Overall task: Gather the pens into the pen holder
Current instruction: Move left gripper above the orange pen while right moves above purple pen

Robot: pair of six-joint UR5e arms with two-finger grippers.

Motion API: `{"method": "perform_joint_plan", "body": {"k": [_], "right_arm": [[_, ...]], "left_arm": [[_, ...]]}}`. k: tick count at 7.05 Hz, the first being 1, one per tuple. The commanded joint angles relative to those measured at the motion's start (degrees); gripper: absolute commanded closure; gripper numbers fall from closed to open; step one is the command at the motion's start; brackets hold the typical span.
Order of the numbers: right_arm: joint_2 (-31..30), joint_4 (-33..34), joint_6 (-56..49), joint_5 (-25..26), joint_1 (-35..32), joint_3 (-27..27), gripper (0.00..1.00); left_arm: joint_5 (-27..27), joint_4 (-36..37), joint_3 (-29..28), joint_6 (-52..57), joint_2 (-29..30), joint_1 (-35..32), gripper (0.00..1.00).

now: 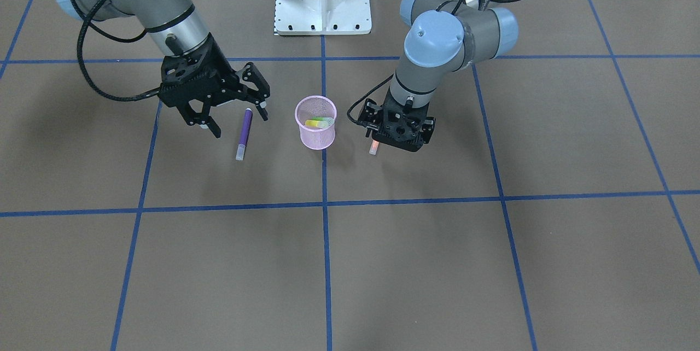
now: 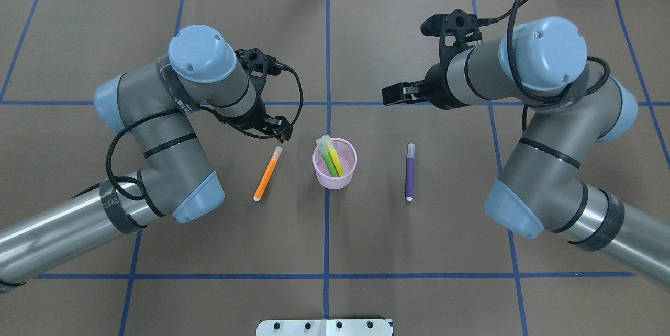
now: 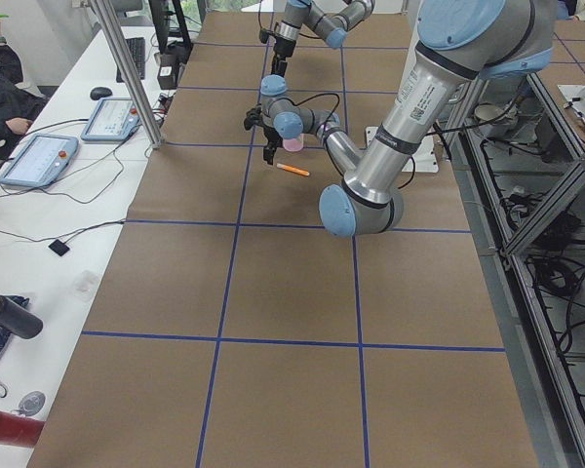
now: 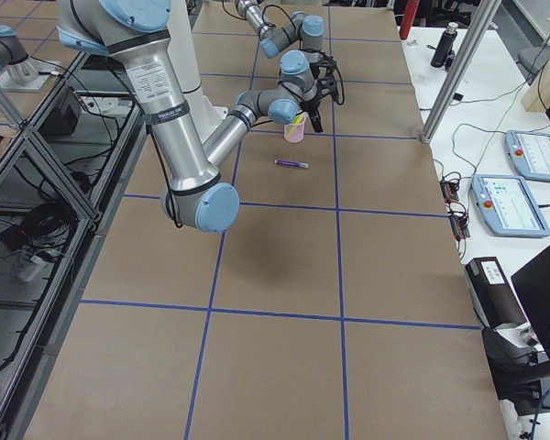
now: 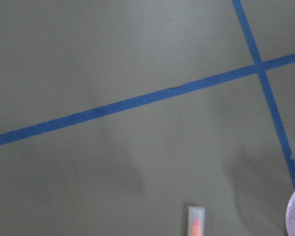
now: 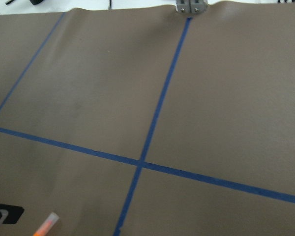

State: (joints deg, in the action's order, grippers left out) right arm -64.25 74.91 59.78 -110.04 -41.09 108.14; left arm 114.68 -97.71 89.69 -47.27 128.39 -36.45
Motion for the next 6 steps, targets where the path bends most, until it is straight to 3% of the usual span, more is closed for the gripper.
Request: {"method": "perform_joint_plan", "body": {"k": [1,4,6], "right_arm": [[0.53,11.89,2.26,-7.20,-2.24,0.06,0.00],[0.53,17.64,4.12,-9.22,-1.28,-0.73,0.00],[0.53,17.73,4.03,-9.41,-0.93,-2.22,0.00]], "left_arm": [[-0.07,0.33,-2.85,1.90,0.55,0.76,0.02],[-0.07,0.42,-3.29,1.74,0.81,1.72,0.02],[-0.07,0.42,-3.29,1.21,0.99,3.39,0.12]]}}
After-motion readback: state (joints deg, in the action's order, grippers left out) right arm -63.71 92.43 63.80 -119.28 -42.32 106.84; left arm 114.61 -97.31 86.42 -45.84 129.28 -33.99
